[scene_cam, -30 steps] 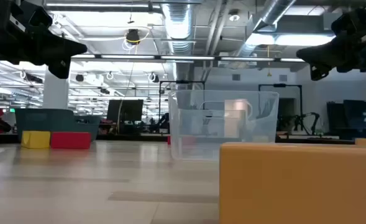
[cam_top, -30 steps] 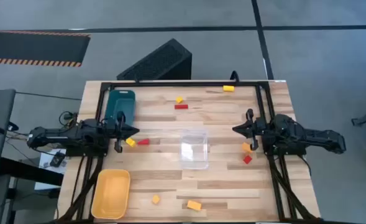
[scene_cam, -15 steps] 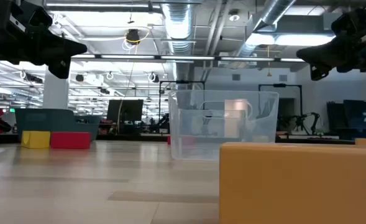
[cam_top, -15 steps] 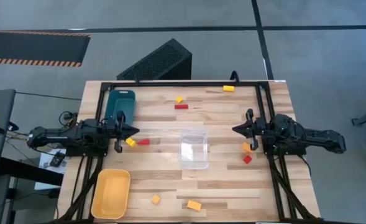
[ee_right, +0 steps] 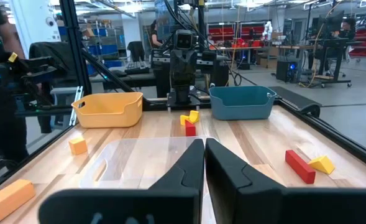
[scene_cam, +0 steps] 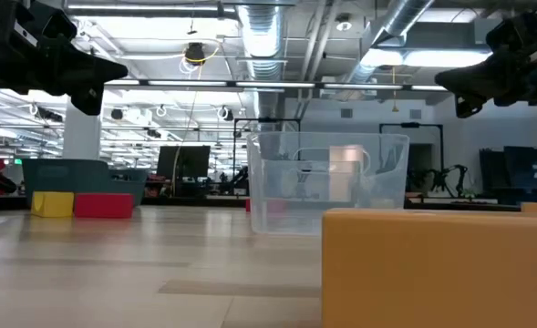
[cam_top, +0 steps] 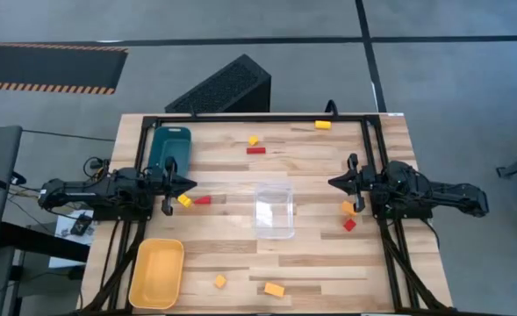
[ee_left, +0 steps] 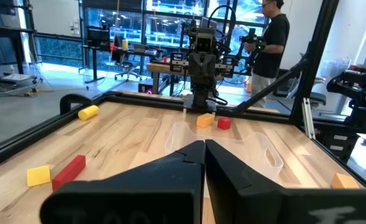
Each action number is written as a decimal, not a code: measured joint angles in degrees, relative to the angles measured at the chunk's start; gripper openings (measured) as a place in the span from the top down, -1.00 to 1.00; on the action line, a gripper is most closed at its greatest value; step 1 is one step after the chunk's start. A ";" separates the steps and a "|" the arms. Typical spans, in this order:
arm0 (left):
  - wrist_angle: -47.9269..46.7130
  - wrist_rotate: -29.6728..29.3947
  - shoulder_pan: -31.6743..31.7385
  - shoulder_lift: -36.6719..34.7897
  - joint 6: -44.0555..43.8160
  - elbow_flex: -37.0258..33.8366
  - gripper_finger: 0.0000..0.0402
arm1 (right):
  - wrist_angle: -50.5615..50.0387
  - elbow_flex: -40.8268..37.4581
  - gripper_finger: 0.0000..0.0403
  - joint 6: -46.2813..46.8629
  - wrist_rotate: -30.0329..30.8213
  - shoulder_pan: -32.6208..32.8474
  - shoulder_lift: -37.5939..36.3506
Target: Sort & place blocks by color
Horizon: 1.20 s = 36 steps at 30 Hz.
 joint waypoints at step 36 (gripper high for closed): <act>5.01 -48.71 0.13 0.70 -15.17 0.00 1.00 | -0.04 -0.02 0.79 -0.04 1.44 -0.09 0.01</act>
